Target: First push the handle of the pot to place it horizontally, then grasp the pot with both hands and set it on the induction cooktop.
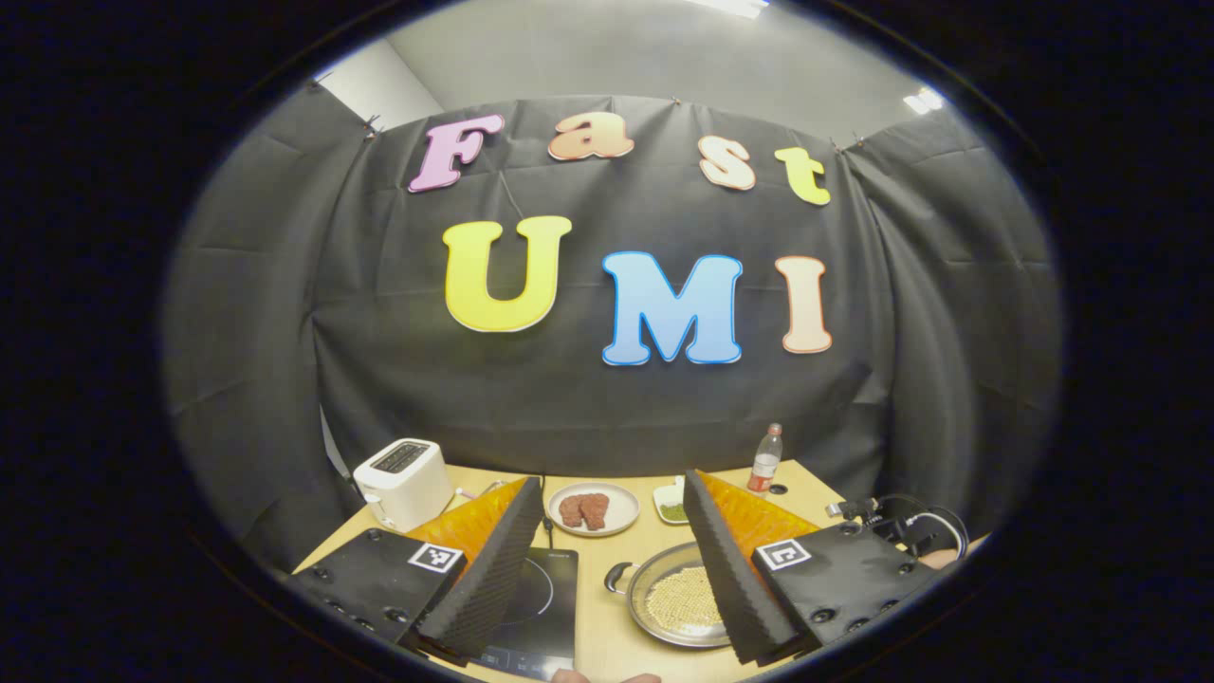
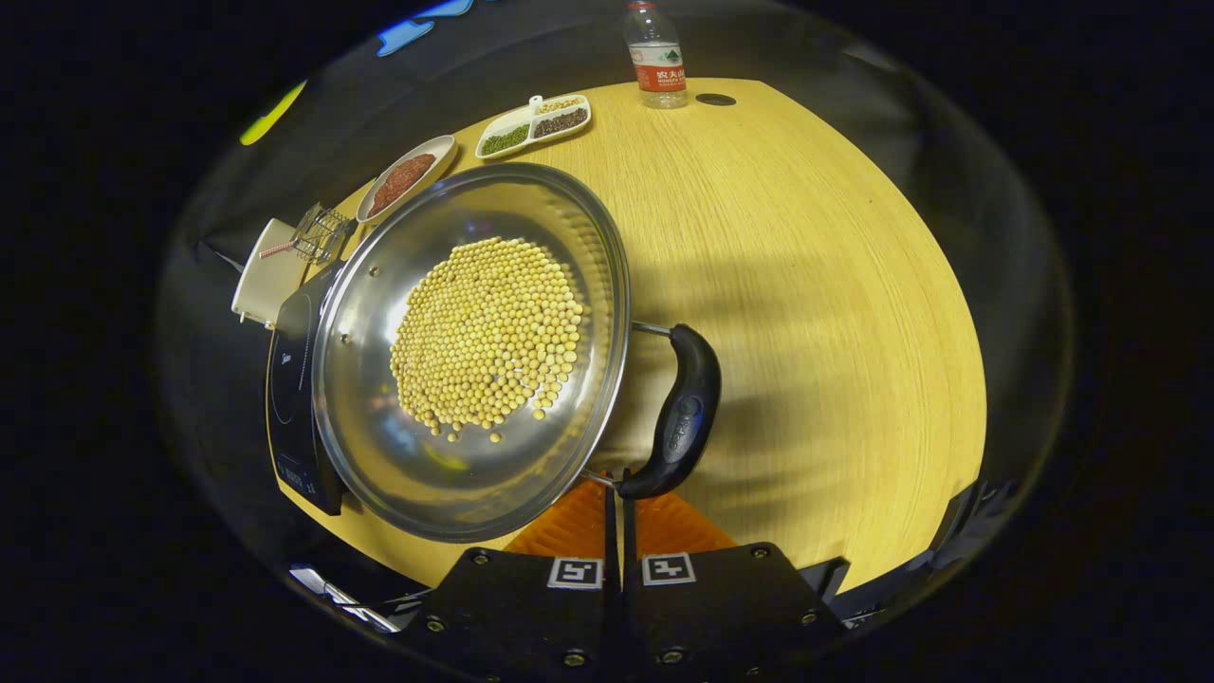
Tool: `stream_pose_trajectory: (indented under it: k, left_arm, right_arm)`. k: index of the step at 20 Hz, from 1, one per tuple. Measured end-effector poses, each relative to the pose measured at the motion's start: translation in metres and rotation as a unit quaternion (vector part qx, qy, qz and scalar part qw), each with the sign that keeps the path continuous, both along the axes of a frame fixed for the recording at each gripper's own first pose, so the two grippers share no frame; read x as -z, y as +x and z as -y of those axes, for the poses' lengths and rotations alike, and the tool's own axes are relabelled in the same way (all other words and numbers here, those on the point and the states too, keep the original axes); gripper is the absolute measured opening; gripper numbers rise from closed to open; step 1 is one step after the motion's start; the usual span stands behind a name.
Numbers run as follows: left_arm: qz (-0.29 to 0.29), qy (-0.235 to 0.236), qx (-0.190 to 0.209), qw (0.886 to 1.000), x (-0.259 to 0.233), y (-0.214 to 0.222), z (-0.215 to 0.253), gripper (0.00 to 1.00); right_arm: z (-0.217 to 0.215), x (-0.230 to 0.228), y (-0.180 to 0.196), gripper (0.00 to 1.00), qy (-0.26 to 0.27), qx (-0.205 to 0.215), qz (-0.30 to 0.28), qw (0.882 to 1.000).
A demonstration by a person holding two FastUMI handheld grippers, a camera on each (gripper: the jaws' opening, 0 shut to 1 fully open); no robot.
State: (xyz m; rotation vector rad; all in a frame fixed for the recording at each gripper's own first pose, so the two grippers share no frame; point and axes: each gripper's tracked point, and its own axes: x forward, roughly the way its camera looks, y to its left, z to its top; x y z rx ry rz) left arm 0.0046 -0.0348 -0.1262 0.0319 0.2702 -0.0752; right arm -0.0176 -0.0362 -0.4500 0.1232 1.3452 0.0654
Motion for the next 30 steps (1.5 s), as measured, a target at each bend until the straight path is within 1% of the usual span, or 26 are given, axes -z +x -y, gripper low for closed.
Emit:
stream_pose_trajectory:
  k: [4, 7, 8, 9, 10, 11, 14, 15, 16, 17, 18, 19, 20, 21, 22, 23, 24, 27, 30]
  left_arm:
    - [-0.020, 0.005, 0.002, 1.000, 0.019, 0.002, 0.008, 0.95]
    - [-0.045, 0.009, -0.002, 0.999, 0.040, 0.007, 0.006, 0.97]
    - [-0.054, 0.009, -0.002, 0.999, 0.047, 0.008, 0.006, 0.95]
    - [-0.060, 0.008, -0.001, 0.998, 0.054, 0.007, 0.006, 0.99]
    - [-0.066, 0.007, 0.000, 0.998, 0.061, 0.007, 0.006, 0.97]
    - [-0.071, 0.006, 0.002, 0.997, 0.065, 0.006, 0.006, 0.95]
    - [-0.082, 0.008, 0.010, 0.997, 0.076, 0.011, 0.007, 0.98]
    - [-0.087, 0.004, 0.014, 0.996, 0.084, 0.009, 0.009, 0.99]
    - [-0.091, 0.002, 0.019, 0.996, 0.087, 0.010, 0.010, 0.99]
    - [-0.095, 0.000, 0.023, 0.995, 0.094, 0.010, 0.010, 0.97]
    - [-0.099, -0.004, 0.026, 0.995, 0.098, 0.012, 0.010, 0.99]
    - [-0.103, -0.008, 0.028, 0.994, 0.104, 0.014, 0.009, 0.97]
    - [-0.107, -0.011, 0.030, 0.994, 0.109, 0.016, 0.008, 0.97]
    - [-0.112, -0.014, 0.032, 0.993, 0.116, 0.017, 0.009, 0.97]
    - [-0.116, -0.017, 0.034, 0.993, 0.122, 0.018, 0.009, 0.97]
    - [-0.119, -0.020, 0.037, 0.992, 0.127, 0.020, 0.010, 0.97]
    - [-0.121, -0.022, 0.040, 0.992, 0.132, 0.022, 0.011, 0.97]
    - [-0.125, -0.021, 0.050, 0.991, 0.145, 0.032, 0.013, 0.97]
    - [-0.139, -0.023, 0.053, 0.989, 0.169, 0.044, 0.015, 0.99]
  right_arm:
    - [0.011, 0.003, 0.018, 0.01, 0.007, 0.005, 0.001, 1.000]
    - [0.018, 0.005, 0.033, 0.01, -0.001, -0.003, 0.006, 1.000]
    - [0.019, 0.005, 0.038, 0.01, -0.002, -0.003, 0.007, 1.000]
    - [0.019, 0.005, 0.043, 0.01, -0.001, -0.003, 0.010, 1.000]
    - [0.020, 0.005, 0.047, 0.01, 0.000, -0.002, 0.012, 1.000]
    - [0.021, 0.005, 0.048, 0.01, 0.000, -0.001, 0.013, 1.000]
    - [0.028, 0.004, 0.051, 0.01, -0.009, 0.002, 0.021, 1.000]
    - [0.032, -0.001, 0.050, 0.01, -0.012, 0.007, 0.030, 0.999]
    - [0.035, -0.007, 0.050, 0.04, -0.011, 0.018, 0.044, 0.999]
    - [0.036, -0.013, 0.049, 0.15, -0.009, 0.029, 0.058, 0.998]
    - [0.041, -0.019, 0.046, 0.22, -0.015, 0.033, 0.069, 0.997]
    - [0.045, -0.024, 0.043, 0.56, -0.021, 0.034, 0.087, 0.995]
    - [0.049, -0.029, 0.043, 0.63, -0.025, 0.033, 0.107, 0.993]
    - [0.047, -0.042, 0.043, 0.88, -0.023, 0.034, 0.127, 0.991]
    - [0.044, -0.054, 0.045, 0.90, -0.015, 0.038, 0.149, 0.988]
    - [0.040, -0.063, 0.047, 0.80, -0.009, 0.043, 0.174, 0.984]
    - [0.037, -0.073, 0.049, 0.89, -0.005, 0.048, 0.198, 0.979]
    - [0.028, -0.093, 0.053, 0.89, -0.001, 0.048, 0.250, 0.967]
    - [0.017, -0.093, 0.060, 0.89, 0.001, 0.046, 0.270, 0.962]
